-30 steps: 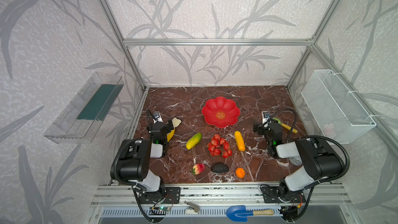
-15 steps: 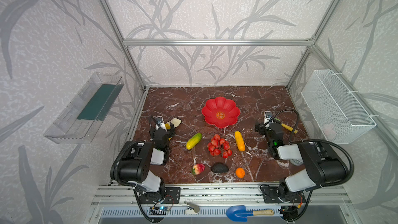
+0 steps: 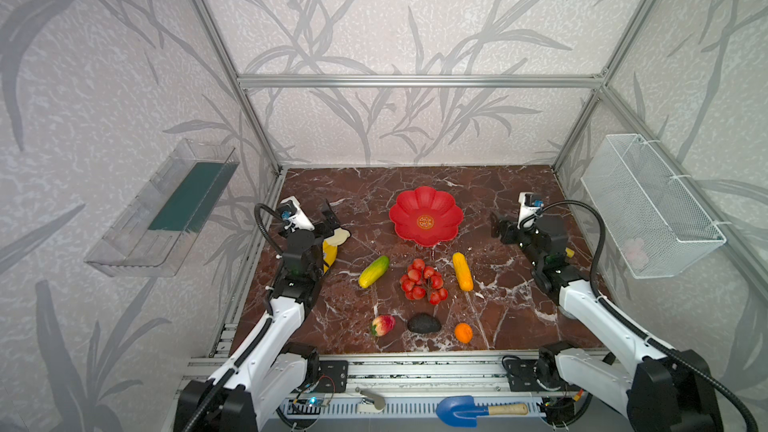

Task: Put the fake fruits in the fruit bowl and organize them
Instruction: 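Reach the right gripper to the yellow fruit and grasp it, then carry the yellow fruit into the red bowl and release it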

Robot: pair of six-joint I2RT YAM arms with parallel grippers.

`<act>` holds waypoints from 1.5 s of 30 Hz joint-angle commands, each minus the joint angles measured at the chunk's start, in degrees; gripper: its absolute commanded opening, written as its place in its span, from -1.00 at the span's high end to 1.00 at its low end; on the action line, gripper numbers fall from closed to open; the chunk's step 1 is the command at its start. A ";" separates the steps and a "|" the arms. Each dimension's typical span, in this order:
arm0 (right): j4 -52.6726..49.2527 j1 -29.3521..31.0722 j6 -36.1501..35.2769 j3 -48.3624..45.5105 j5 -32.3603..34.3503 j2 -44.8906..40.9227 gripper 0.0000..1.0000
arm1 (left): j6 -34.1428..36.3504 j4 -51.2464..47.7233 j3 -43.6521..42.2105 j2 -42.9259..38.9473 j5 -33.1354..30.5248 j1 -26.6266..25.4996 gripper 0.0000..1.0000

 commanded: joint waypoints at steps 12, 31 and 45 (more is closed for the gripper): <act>-19.63 21.56 11.53 1.52 4.62 8.24 -0.59 | -6.22 -18.62 2.58 -1.70 6.87 0.11 -0.87; -21.32 22.23 12.11 8.24 9.68 24.49 0.32 | -8.82 -23.28 -0.92 -11.41 6.20 0.07 -0.88; -25.61 21.64 2.98 24.51 8.67 19.00 0.38 | -9.56 -24.26 -0.41 -10.17 7.88 0.11 -0.87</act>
